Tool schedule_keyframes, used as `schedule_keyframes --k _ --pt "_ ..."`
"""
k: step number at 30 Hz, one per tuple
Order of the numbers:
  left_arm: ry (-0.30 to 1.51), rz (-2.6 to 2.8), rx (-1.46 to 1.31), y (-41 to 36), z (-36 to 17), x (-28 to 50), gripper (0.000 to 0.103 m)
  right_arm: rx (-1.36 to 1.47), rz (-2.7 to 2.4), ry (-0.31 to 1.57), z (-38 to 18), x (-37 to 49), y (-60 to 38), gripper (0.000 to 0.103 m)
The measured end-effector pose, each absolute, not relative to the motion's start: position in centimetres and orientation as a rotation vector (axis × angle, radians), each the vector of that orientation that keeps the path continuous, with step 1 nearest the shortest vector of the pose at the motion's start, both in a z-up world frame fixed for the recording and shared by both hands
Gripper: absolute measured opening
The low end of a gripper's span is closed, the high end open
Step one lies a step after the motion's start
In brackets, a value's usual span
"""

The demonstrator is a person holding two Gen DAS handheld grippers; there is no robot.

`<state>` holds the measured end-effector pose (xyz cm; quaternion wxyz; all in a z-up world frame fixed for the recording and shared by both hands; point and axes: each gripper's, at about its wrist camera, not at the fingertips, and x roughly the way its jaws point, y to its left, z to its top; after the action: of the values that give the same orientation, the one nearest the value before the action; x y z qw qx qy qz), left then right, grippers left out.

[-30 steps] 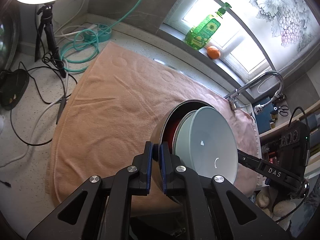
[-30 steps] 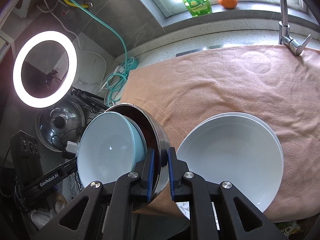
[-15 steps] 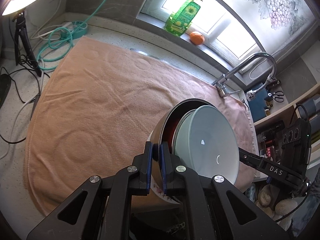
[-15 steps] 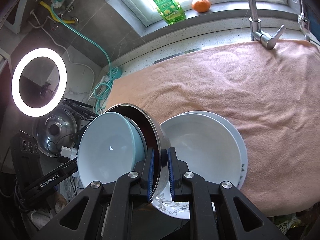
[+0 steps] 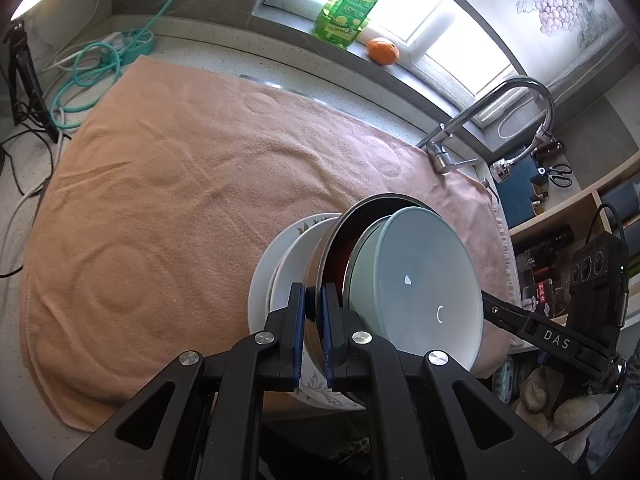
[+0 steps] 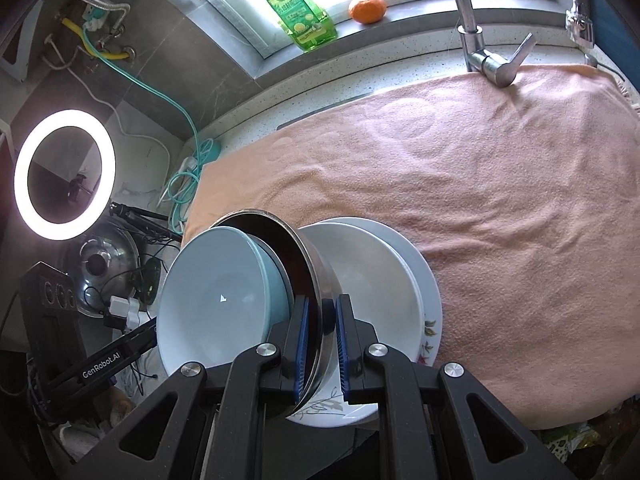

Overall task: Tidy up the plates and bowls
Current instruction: 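Lower the nested bowls with both tools onto the floral-rimmed white plates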

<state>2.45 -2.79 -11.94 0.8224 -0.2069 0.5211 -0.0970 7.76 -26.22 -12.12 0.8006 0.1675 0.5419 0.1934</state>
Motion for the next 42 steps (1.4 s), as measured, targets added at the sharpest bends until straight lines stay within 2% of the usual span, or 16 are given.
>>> schedule_keyframes --k 37,42 --pt "1.131 -0.165 -0.404 -4.6 -13.5 2.9 0.005 0.367 0.423 1.194 -14.9 8.1 -27.9 0.012" --pt "1.117 -0.147 -0.398 -4.5 -13.2 2.8 0.009 0.365 0.436 1.195 -14.8 8.1 -28.1 0.013"
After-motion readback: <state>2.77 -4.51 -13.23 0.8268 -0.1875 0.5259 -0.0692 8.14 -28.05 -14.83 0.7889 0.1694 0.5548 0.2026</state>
